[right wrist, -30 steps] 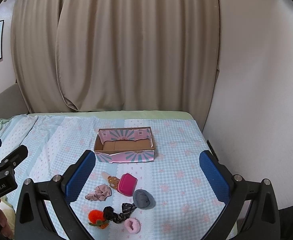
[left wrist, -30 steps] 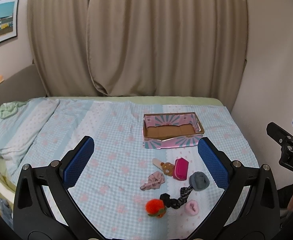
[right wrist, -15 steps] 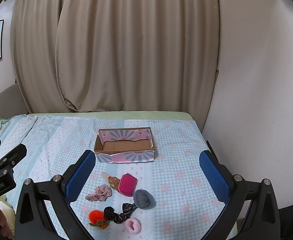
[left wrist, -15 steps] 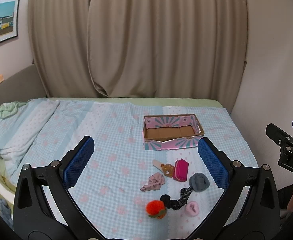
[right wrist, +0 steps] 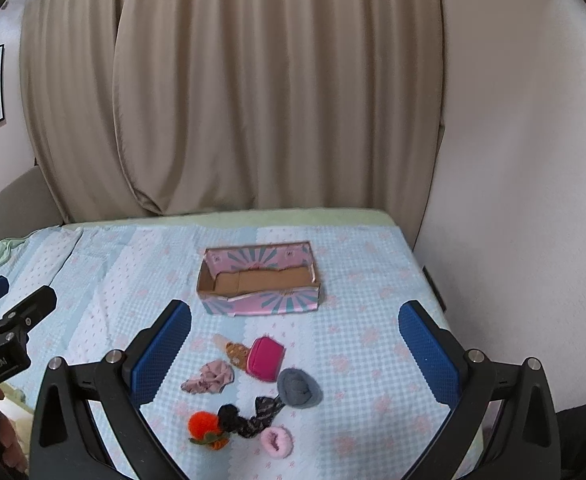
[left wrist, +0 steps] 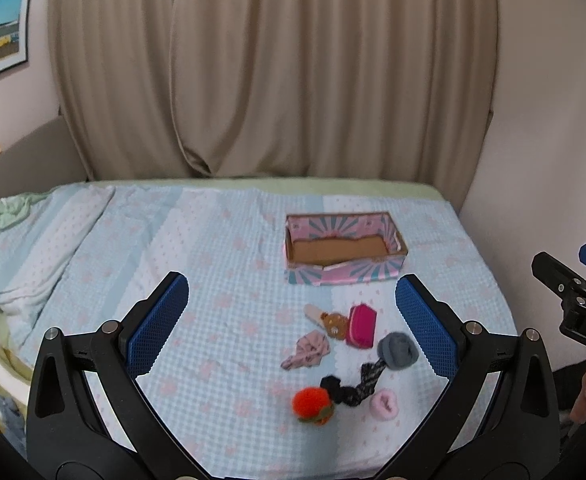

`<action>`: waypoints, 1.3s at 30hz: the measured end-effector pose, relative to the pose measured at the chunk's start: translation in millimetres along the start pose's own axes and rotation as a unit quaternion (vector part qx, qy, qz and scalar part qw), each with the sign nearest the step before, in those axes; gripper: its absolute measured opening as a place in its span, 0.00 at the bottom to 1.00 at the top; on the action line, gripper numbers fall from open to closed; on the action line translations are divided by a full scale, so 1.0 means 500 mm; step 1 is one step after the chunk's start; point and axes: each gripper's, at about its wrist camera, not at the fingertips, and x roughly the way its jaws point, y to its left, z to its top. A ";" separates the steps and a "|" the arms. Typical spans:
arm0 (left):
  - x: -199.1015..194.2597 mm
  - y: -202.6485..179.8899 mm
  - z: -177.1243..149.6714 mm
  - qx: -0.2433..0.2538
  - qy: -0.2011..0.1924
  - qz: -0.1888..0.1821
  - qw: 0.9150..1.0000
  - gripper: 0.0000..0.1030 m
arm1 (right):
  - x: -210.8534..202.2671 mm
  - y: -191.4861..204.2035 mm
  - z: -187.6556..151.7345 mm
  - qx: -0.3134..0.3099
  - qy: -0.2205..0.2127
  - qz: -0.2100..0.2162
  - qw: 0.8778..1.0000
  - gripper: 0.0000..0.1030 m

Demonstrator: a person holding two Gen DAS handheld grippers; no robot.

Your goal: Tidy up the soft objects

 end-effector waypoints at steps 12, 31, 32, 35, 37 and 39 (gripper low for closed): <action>0.205 0.054 -0.099 0.041 0.101 -0.065 0.992 1.00 | 0.121 0.025 -0.135 0.045 0.091 -0.010 0.995 1.00; 0.661 -0.010 -0.310 0.157 0.224 -0.201 0.941 0.99 | 0.456 0.078 -0.385 0.170 0.195 -0.101 0.961 0.97; 0.678 -0.012 -0.320 0.162 0.225 -0.201 0.940 0.99 | 0.478 0.081 -0.400 0.167 0.205 -0.098 0.959 0.97; 0.731 -0.019 -0.357 0.175 0.231 -0.204 0.935 0.99 | 0.532 0.088 -0.441 0.156 0.228 -0.096 0.956 0.88; 0.761 -0.025 -0.380 0.185 0.239 -0.207 0.931 0.99 | 0.563 0.090 -0.466 0.148 0.242 -0.093 0.954 0.80; 0.789 -0.033 -0.402 0.195 0.247 -0.217 0.924 0.99 | 0.594 0.091 -0.491 0.135 0.258 -0.096 0.952 0.74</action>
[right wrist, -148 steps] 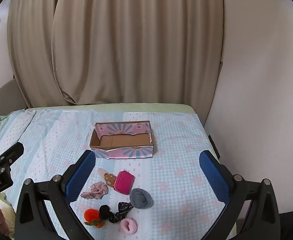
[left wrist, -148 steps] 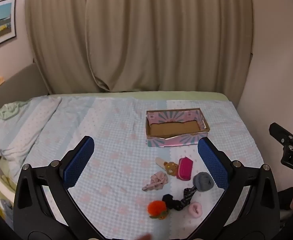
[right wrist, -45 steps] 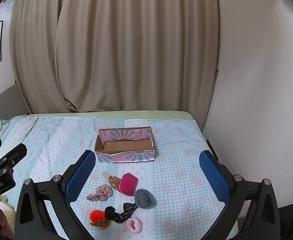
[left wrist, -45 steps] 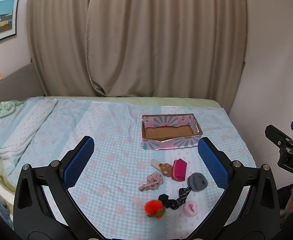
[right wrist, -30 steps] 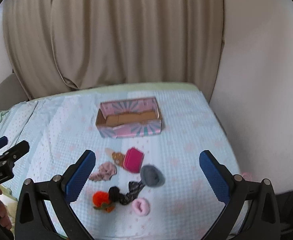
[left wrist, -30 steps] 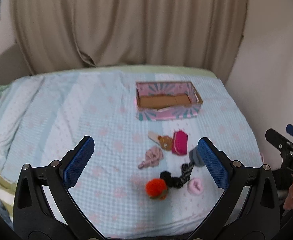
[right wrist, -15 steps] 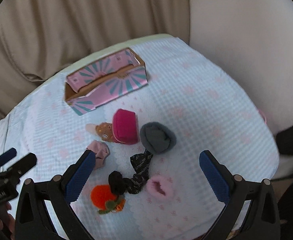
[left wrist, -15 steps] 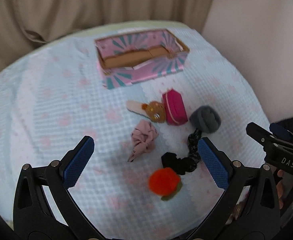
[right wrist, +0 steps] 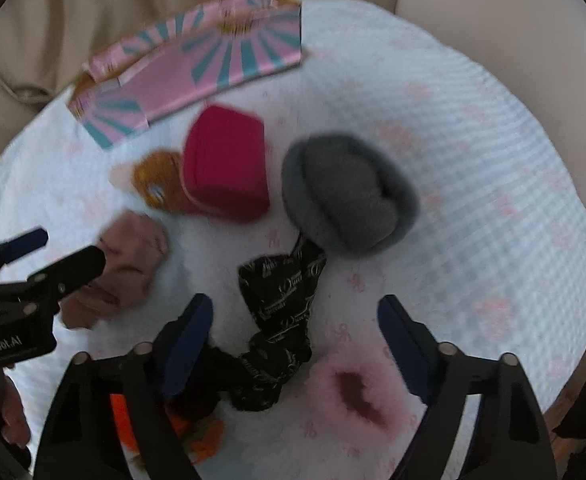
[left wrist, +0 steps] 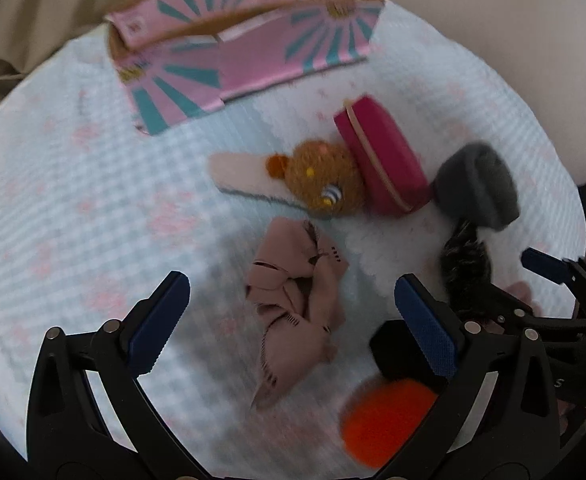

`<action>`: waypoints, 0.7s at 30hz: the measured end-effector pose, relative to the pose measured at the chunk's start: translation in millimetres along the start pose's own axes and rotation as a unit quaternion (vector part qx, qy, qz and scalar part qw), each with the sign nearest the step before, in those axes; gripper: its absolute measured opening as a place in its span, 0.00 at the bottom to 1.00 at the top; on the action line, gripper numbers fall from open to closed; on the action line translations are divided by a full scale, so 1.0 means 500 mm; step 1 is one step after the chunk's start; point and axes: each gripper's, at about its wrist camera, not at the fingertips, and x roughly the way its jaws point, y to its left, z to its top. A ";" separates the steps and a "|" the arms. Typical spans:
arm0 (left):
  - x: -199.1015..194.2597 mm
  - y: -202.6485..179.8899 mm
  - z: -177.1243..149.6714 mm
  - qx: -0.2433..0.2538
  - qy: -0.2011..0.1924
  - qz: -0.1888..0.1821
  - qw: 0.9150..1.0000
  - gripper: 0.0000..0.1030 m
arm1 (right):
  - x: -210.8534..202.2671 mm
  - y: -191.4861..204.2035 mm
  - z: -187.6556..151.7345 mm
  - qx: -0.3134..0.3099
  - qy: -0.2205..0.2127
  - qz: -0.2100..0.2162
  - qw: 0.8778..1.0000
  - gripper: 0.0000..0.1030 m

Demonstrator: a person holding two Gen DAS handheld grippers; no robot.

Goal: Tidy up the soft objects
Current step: 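Grasp the pink cloth with the left tool while the right tool grasps the black sock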

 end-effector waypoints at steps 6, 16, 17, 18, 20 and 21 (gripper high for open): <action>0.086 -0.007 -0.002 0.015 0.027 -0.010 0.999 0.83 | 0.060 0.006 -0.011 -0.024 0.020 -0.006 0.999 0.63; 0.113 -0.025 -0.018 0.034 0.039 0.007 0.999 0.31 | 0.067 0.035 -0.017 -0.066 0.009 -0.011 0.998 0.31; 0.112 -0.025 -0.017 0.034 0.039 0.005 0.999 0.28 | 0.065 0.037 -0.018 -0.069 0.009 -0.009 0.998 0.30; 0.108 -0.022 -0.018 0.034 0.039 0.005 0.999 0.27 | 0.063 0.039 -0.020 -0.070 0.008 -0.010 0.997 0.29; 0.099 -0.024 -0.023 0.035 0.037 0.007 0.999 0.25 | 0.059 0.039 -0.022 -0.071 0.008 -0.009 0.997 0.27; 0.096 -0.026 -0.023 0.036 0.037 0.006 0.999 0.25 | 0.057 0.037 -0.021 -0.069 0.008 -0.008 0.998 0.26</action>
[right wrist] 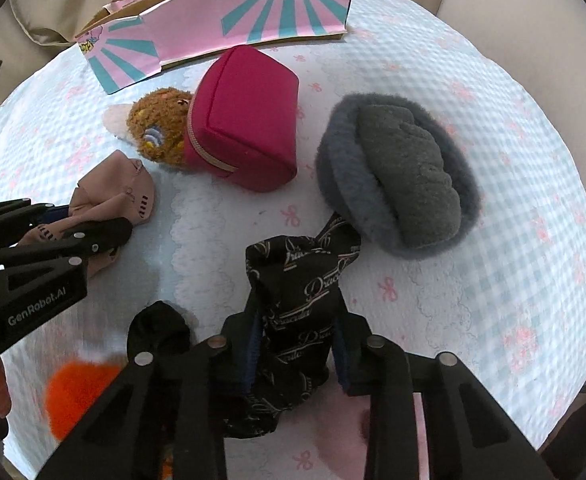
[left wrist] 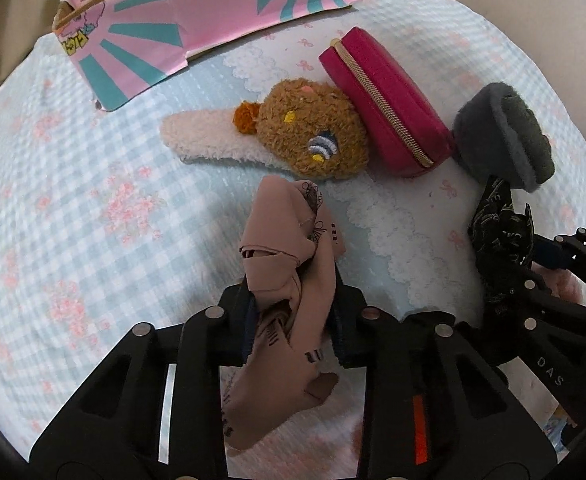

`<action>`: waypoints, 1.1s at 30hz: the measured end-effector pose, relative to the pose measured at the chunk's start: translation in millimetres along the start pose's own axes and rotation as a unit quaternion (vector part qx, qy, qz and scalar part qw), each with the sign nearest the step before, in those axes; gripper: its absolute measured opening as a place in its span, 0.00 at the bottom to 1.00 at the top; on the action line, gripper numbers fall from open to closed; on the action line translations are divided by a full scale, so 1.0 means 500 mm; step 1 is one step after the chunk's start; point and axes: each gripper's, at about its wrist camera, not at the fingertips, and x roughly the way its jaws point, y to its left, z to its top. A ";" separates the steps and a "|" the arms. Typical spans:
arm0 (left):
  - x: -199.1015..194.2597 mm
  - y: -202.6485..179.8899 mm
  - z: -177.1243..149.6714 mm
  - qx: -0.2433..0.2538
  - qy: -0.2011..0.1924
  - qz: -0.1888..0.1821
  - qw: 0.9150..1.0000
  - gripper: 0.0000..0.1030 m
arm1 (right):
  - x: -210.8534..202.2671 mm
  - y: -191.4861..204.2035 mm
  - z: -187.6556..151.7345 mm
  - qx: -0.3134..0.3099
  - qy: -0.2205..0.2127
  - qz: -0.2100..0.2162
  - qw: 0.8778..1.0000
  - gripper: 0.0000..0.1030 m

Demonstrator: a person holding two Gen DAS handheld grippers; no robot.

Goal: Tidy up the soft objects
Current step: 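Grasp the pink cloth with the left tool while the right tool grasps the black sock, then carry the pink cloth and black sock into the box with both tools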

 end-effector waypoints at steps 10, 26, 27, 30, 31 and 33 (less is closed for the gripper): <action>-0.081 -0.005 0.003 -0.017 -0.013 0.001 1.000 0.24 | -0.049 -0.006 0.016 0.014 -0.005 0.019 1.000 0.23; -0.383 -0.011 0.083 -0.109 -0.081 0.036 0.990 0.24 | -0.286 -0.042 0.130 -0.004 -0.061 0.062 0.996 0.23; -0.397 -0.014 0.090 -0.115 -0.084 0.041 0.989 0.24 | -0.298 -0.042 0.142 -0.009 -0.064 0.067 0.996 0.23; -0.443 -0.029 0.116 -0.147 -0.095 0.055 0.983 0.24 | -0.344 -0.060 0.184 -0.029 -0.078 0.090 0.992 0.23; -0.461 -0.035 0.126 -0.166 -0.102 0.055 0.979 0.24 | -0.355 -0.065 0.198 -0.038 -0.083 0.095 0.991 0.23; -0.478 -0.042 0.146 -0.186 -0.109 0.060 0.975 0.24 | -0.374 -0.076 0.233 -0.061 -0.095 0.107 0.988 0.23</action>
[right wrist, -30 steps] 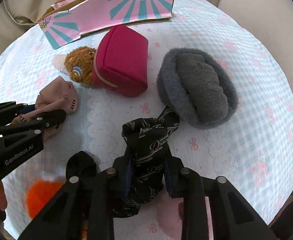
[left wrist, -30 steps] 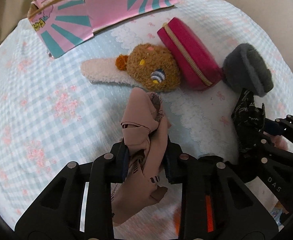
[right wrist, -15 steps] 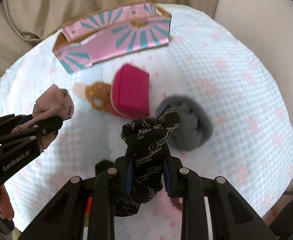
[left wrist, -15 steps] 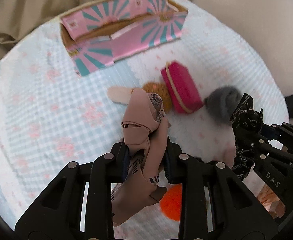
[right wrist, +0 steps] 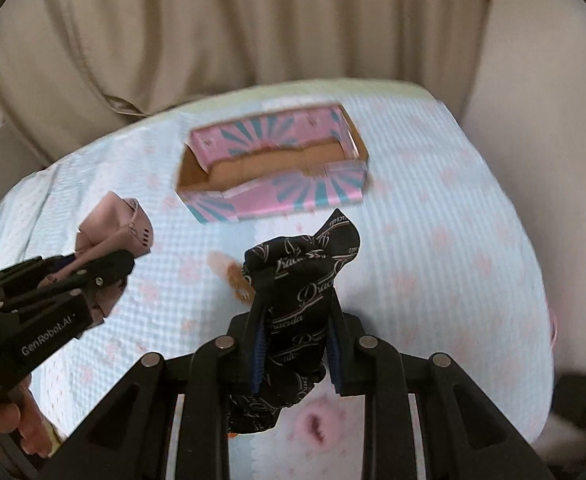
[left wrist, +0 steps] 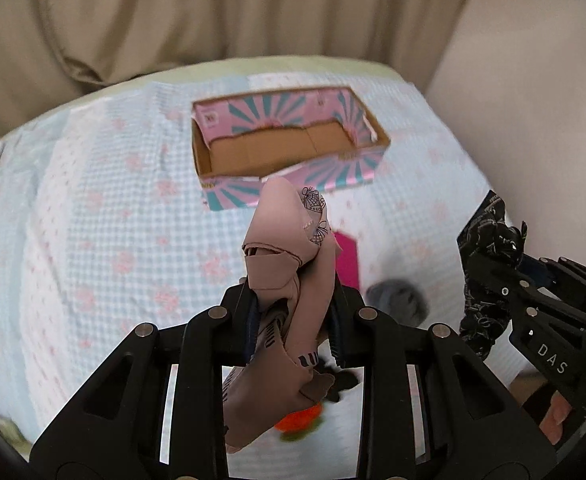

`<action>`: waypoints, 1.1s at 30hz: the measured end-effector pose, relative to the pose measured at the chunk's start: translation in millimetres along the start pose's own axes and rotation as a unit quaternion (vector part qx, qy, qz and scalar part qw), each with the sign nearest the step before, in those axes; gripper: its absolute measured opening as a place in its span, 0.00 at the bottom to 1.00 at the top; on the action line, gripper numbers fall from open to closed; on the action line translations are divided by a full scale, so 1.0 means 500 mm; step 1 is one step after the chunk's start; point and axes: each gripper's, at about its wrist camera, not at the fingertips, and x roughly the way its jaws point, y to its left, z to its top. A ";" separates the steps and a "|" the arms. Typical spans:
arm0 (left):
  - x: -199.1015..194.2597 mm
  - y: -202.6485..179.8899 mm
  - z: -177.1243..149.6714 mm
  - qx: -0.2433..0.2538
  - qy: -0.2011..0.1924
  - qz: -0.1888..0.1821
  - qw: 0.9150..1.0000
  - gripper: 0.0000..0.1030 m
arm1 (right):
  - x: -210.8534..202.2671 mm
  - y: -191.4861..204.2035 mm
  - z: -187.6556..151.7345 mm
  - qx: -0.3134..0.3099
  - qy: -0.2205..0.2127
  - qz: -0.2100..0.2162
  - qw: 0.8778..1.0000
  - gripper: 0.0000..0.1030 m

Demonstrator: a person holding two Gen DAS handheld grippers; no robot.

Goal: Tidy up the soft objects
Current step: 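Carry the pink cloth and black sock into the box with both tools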

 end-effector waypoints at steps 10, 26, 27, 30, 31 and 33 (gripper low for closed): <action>-0.016 -0.056 0.139 -0.068 -0.034 0.030 0.997 0.24 | -0.030 -0.068 0.188 -0.065 -0.031 0.046 0.996 0.23; 0.230 0.040 0.376 -0.067 0.022 0.022 0.997 0.24 | 0.188 -0.081 0.444 -0.029 0.035 0.074 0.996 0.23; 0.257 0.046 0.384 -0.068 0.032 0.021 0.997 0.24 | 0.210 -0.084 0.454 -0.025 0.043 0.075 0.996 0.23; 0.341 0.060 0.407 -0.067 0.060 0.018 0.996 0.24 | 0.286 -0.079 0.476 -0.011 0.071 0.080 0.994 0.23; 0.371 0.062 0.413 -0.063 0.070 0.020 0.995 0.24 | 0.311 -0.077 0.479 -0.008 0.078 0.081 0.994 0.23; 0.422 0.068 0.423 -0.055 0.085 0.021 0.995 0.24 | 0.365 -0.074 0.484 -0.003 0.095 0.081 0.992 0.23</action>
